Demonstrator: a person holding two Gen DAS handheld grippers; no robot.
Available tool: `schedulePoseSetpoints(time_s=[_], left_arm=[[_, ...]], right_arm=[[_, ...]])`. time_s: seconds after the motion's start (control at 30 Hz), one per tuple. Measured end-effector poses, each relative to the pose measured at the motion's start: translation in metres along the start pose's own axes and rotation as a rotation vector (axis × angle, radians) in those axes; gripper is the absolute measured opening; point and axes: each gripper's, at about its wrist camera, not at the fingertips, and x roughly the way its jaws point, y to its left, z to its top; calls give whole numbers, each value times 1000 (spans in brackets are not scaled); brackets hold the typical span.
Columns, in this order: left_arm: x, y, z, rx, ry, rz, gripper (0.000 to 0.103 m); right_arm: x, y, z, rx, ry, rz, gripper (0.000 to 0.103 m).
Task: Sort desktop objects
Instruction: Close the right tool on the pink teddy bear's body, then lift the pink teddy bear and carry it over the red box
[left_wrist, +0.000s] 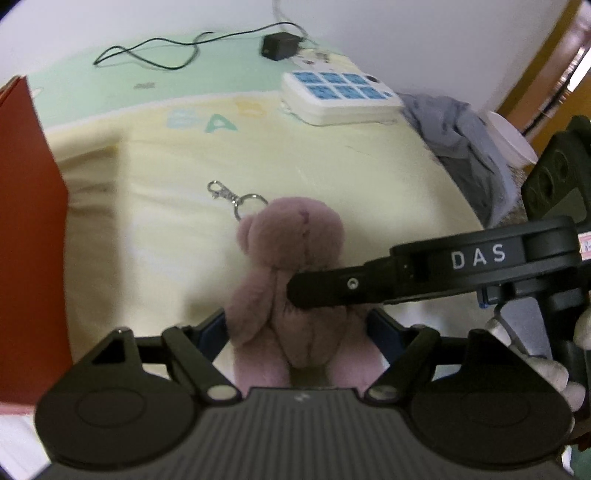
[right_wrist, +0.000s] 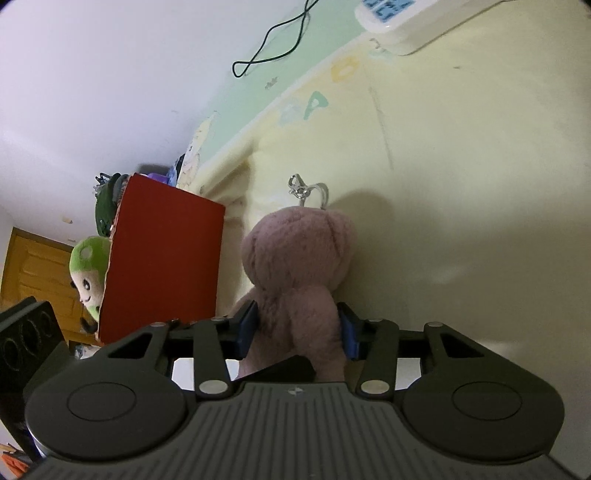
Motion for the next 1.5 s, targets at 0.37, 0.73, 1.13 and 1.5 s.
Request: schedulePoseSetpoints(time_s=[0.37, 0.73, 1.13, 1.5], left_arm=[[-40, -33, -15, 104, -69, -87, 80], [-138, 8, -13, 149, -274, -117, 81], [-243, 106, -21, 104, -497, -53, 83], [-299, 192, -25, 46, -618, 71, 83]], right_arm=[[-54, 8, -41, 46, -99, -26, 46], [-68, 98, -65, -56, -281, 23, 45], [-23, 226, -56, -282, -350, 138, 45], [42, 316, -39, -437, -345, 240, 45]])
